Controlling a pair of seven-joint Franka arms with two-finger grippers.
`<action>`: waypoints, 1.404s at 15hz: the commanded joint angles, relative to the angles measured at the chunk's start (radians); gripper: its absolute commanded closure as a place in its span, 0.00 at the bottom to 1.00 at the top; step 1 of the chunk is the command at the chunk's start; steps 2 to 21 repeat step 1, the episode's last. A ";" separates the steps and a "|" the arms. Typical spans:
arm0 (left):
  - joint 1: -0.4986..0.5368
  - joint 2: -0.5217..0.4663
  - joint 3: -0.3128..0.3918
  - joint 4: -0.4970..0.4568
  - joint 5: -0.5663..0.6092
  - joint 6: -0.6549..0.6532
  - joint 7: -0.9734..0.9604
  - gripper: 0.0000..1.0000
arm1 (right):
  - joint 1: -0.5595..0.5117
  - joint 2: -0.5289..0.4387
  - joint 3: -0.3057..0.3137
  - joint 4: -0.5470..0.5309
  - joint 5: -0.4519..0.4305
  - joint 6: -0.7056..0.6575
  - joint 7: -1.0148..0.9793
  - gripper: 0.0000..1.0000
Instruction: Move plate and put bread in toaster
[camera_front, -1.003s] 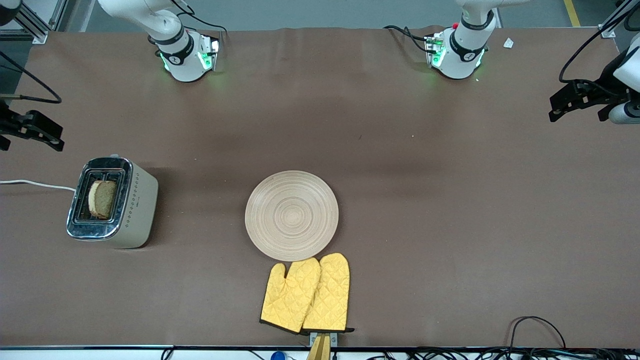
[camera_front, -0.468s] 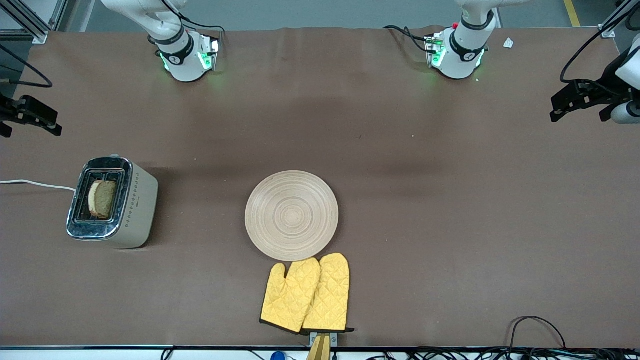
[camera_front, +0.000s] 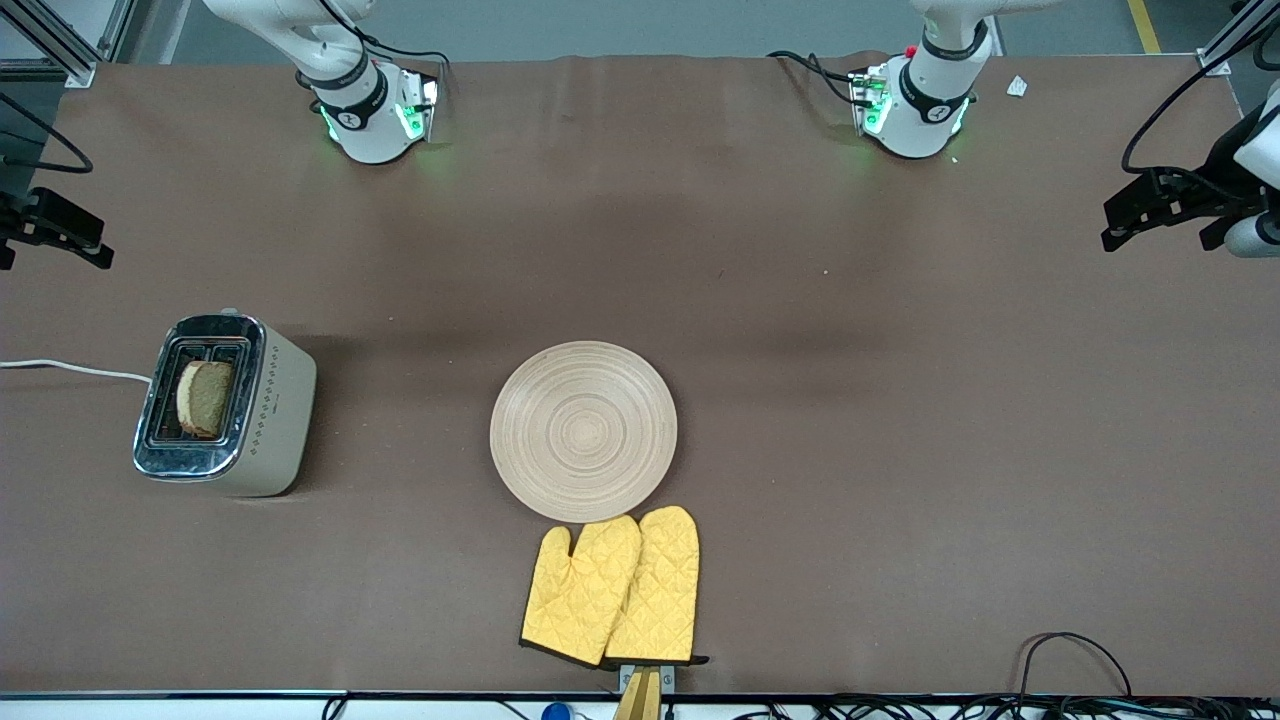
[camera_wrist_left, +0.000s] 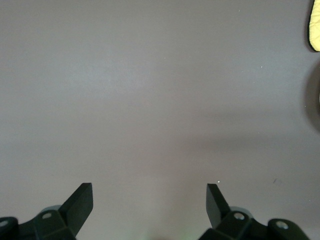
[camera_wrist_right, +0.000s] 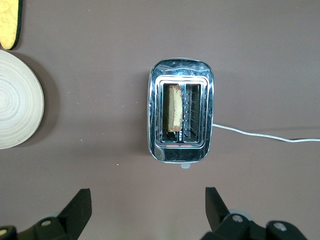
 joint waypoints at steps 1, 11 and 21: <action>0.001 0.010 0.000 0.027 0.021 -0.003 0.009 0.00 | -0.027 -0.030 0.035 -0.031 0.019 0.005 0.008 0.00; 0.001 0.010 0.000 0.027 0.021 -0.003 0.009 0.00 | -0.027 -0.030 0.035 -0.031 0.019 0.005 0.008 0.00; 0.001 0.010 0.000 0.027 0.021 -0.003 0.009 0.00 | -0.027 -0.030 0.035 -0.031 0.019 0.005 0.008 0.00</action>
